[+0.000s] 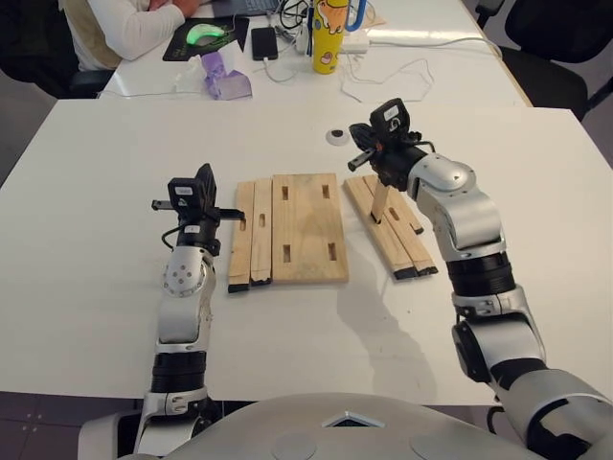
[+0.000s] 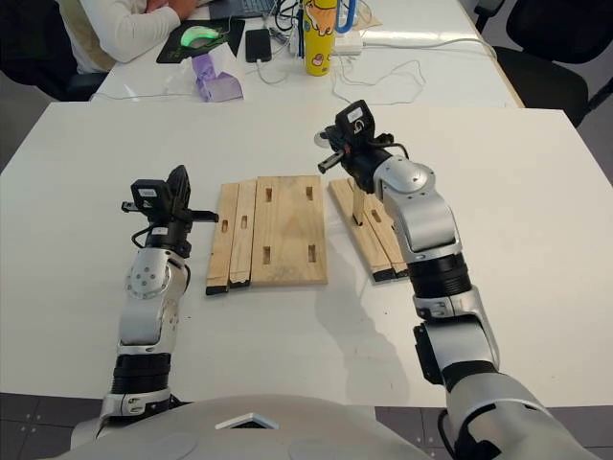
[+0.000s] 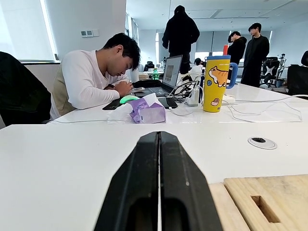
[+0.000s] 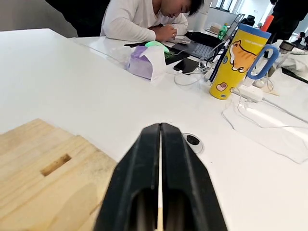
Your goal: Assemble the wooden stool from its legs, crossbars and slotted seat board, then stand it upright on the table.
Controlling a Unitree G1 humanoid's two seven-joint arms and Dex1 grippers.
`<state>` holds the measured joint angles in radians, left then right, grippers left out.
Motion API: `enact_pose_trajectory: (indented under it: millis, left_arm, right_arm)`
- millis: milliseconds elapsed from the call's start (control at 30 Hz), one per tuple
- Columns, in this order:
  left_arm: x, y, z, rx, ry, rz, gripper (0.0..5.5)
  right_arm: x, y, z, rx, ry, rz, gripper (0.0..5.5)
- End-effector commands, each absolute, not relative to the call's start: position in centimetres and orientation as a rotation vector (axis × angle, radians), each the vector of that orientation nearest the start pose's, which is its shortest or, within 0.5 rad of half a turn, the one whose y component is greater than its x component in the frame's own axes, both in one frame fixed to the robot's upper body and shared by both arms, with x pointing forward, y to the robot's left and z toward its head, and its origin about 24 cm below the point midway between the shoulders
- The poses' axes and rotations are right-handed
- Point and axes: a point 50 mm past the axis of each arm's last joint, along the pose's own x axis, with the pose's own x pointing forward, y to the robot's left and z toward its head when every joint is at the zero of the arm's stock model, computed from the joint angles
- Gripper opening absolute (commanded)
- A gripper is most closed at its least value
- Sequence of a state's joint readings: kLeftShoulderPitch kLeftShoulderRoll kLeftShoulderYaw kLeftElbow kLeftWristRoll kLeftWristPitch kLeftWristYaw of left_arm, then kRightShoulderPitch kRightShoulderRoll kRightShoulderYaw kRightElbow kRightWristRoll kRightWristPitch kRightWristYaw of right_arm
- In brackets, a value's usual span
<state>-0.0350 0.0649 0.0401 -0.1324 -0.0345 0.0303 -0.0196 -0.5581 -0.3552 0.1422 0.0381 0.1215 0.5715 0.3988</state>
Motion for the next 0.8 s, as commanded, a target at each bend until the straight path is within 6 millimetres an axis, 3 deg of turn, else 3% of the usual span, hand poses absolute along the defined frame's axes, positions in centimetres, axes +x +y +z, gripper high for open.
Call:
enact_pose_trajectory:
  millis: [33, 367, 500, 667, 733, 800]
  left_arm:
    - [25.7, 17.0, 8.0, 0.042, -0.135, 0.018, 0.00]
    - [25.9, 17.1, 8.1, 0.048, -0.140, 0.016, 0.00]
    - [26.0, 17.1, 8.2, 0.048, -0.141, 0.013, 0.00]
    - [25.7, 17.1, 8.0, 0.046, -0.137, 0.021, 0.00]
    - [25.5, 17.0, 7.9, 0.044, -0.135, 0.029, 0.00]
    - [25.3, 17.0, 7.8, 0.041, -0.133, 0.037, 0.00]
  right_arm:
    - [30.9, -15.4, 9.9, -0.273, 0.339, 0.519, 0.01]
    - [30.0, -13.8, 13.6, -0.233, 0.112, 0.511, 0.01]
    - [30.7, -14.1, 18.0, -0.143, -0.153, 0.430, 0.01]
    - [32.0, -16.7, 23.7, -0.048, -0.339, 0.381, 0.01]
    - [32.8, -18.4, 24.5, -0.082, -0.300, 0.370, 0.01]
    - [33.9, -20.9, 23.8, -0.175, -0.202, 0.353, 0.01]
